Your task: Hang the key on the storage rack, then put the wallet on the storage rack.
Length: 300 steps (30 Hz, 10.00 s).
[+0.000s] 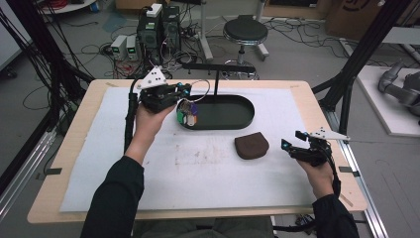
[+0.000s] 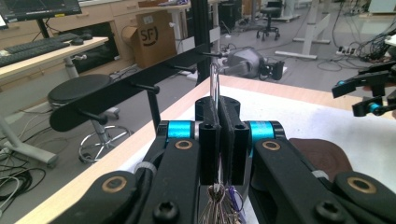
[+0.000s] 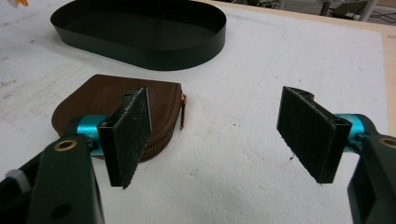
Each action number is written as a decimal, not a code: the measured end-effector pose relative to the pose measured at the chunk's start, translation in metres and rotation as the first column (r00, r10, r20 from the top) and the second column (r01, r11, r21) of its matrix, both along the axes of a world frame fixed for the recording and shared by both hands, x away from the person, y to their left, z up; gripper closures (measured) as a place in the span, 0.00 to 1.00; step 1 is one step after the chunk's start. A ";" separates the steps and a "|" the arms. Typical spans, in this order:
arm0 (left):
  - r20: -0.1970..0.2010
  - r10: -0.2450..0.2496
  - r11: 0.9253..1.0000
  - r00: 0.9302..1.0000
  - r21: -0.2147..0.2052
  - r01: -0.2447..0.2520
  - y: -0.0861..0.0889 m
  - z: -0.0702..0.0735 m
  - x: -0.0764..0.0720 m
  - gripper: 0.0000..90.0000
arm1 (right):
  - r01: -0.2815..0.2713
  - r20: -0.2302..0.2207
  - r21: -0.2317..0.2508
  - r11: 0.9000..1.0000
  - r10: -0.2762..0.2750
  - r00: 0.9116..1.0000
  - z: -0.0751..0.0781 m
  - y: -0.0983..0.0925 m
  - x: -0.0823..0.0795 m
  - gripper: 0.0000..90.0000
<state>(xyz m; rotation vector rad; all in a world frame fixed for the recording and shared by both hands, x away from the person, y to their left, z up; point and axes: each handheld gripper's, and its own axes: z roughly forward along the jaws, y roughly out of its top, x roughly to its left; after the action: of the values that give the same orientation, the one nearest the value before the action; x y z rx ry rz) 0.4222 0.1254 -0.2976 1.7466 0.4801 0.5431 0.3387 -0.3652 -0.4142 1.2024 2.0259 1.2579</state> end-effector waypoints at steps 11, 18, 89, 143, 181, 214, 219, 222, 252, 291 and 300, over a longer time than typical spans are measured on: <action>-0.017 0.047 0.999 0.999 0.020 -0.046 0.002 0.004 0.019 0.96 | 0.000 0.000 0.003 1.000 0.000 1.000 0.000 0.000 0.000 0.29; -0.037 0.084 0.996 0.996 0.040 -0.083 0.005 0.004 0.031 0.96 | 0.000 -0.002 0.003 1.000 0.000 1.000 0.000 -0.001 0.001 0.29; -0.149 0.300 0.954 0.942 0.030 -0.299 0.009 -0.028 0.074 0.85 | -0.005 -0.004 0.004 1.000 0.005 1.000 -0.001 -0.001 0.002 0.29; -0.107 0.257 0.966 0.961 0.047 -0.253 0.097 -0.098 -0.089 0.32 | -0.009 -0.004 -0.021 1.000 0.009 1.000 -0.003 0.009 0.004 0.29; -0.129 0.230 0.972 0.965 0.075 -0.222 0.091 -0.105 -0.089 0.32 | -0.086 -0.197 -0.021 0.996 0.080 0.977 -0.012 0.046 0.061 0.59; -0.134 0.217 0.975 0.967 0.080 -0.208 0.087 -0.106 -0.088 0.32 | -0.179 -0.202 0.011 0.984 0.178 0.963 0.000 0.066 0.059 1.00; -0.137 0.205 0.978 0.969 0.076 -0.197 0.083 -0.105 -0.087 0.32 | -0.204 -0.149 0.028 0.978 0.206 0.967 0.010 0.066 0.049 1.00; -0.134 0.192 0.980 0.972 0.074 -0.184 0.078 -0.104 -0.086 0.32 | -0.221 -0.106 0.025 0.975 0.223 0.969 0.015 0.067 0.043 1.00; -0.250 -0.153 0.988 0.956 -0.008 0.155 -0.046 -0.105 -0.042 0.33 | -0.341 0.036 0.004 0.940 0.341 0.940 0.032 0.071 0.014 1.00; -0.382 -0.457 0.864 0.803 0.026 0.504 -0.137 -0.145 0.010 0.69 | -0.384 0.019 0.014 0.923 0.383 0.923 0.031 0.056 0.012 1.00; -0.333 -0.460 0.854 0.823 0.091 0.513 -0.137 -0.133 0.002 0.76 | -0.391 0.032 0.032 0.920 0.390 0.920 0.032 0.051 0.012 0.90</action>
<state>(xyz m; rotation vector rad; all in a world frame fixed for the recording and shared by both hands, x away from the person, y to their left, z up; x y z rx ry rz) 0.4244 -0.0112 -0.4310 2.0427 0.1731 -0.0563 0.3503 -0.3140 -0.3820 0.8116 2.3089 1.4877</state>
